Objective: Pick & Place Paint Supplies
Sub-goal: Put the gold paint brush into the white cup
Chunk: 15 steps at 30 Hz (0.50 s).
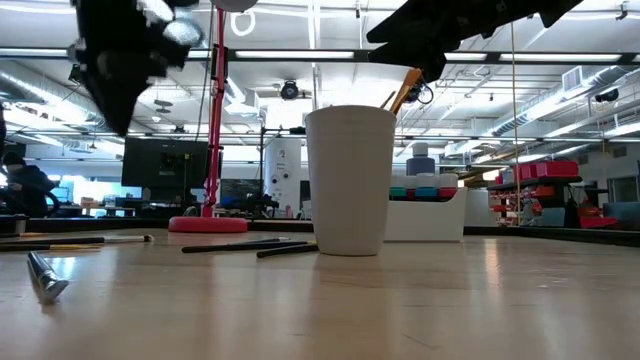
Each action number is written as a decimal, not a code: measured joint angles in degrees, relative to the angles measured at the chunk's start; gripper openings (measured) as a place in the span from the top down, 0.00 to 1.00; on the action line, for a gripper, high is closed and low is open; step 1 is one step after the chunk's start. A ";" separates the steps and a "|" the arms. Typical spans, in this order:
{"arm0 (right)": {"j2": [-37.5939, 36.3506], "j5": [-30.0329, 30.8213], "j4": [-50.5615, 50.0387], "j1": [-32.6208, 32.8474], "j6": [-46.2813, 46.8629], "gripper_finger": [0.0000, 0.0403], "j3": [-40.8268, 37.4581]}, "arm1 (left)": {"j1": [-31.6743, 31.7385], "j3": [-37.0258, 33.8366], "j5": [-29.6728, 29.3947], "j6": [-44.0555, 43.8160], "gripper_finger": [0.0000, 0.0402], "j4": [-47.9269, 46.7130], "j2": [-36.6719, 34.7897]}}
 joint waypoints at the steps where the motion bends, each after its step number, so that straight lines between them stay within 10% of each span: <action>1: 0.00 -0.02 -0.20 0.00 0.00 0.52 0.00 | 1.12 -1.56 1.66 0.03 0.59 -0.32 -0.15; 15: 0.00 0.00 -0.38 0.01 -0.50 0.52 0.00 | 18.34 -25.46 12.40 12.18 0.59 20.67 -0.08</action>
